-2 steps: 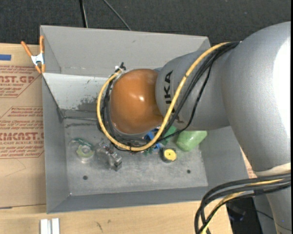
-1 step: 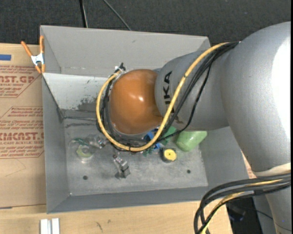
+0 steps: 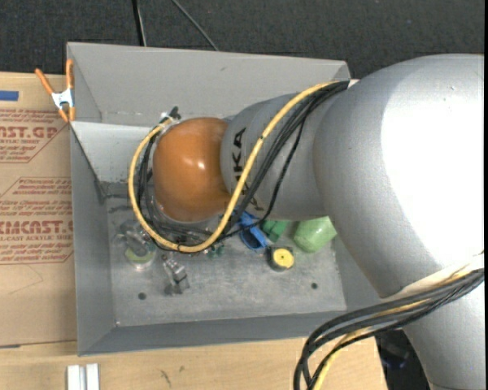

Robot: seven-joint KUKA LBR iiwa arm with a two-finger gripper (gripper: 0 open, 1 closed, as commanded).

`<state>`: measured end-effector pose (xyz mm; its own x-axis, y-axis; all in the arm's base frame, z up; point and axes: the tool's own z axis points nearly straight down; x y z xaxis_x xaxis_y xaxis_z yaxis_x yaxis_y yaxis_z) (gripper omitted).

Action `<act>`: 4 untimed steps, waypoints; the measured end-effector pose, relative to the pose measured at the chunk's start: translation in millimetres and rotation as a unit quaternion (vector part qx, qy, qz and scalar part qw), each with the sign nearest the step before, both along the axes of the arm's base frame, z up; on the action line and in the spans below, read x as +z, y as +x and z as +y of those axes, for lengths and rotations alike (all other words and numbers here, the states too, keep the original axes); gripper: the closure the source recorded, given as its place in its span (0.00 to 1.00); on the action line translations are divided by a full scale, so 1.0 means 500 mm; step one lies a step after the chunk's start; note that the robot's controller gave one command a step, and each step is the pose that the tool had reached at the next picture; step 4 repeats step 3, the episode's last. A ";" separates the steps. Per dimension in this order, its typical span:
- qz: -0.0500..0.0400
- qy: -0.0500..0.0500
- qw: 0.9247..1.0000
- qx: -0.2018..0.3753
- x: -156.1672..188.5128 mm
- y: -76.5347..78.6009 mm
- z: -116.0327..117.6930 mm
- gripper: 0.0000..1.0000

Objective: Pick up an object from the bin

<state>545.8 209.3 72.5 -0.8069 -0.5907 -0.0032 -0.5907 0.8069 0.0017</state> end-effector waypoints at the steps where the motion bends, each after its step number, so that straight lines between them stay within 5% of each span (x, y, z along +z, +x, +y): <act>1: -0.004 0.002 1.000 -0.001 0.011 0.005 0.001 1.00; 2: -0.004 0.001 1.000 -0.029 0.240 0.012 0.027 1.00; 3: -0.003 0.000 0.983 0.183 0.334 0.041 0.033 1.00; 4: -0.003 0.000 0.983 0.183 0.334 0.041 0.033 1.00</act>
Offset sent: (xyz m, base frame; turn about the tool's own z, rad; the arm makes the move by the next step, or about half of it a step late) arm 0.0000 0.0000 0.0000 0.0000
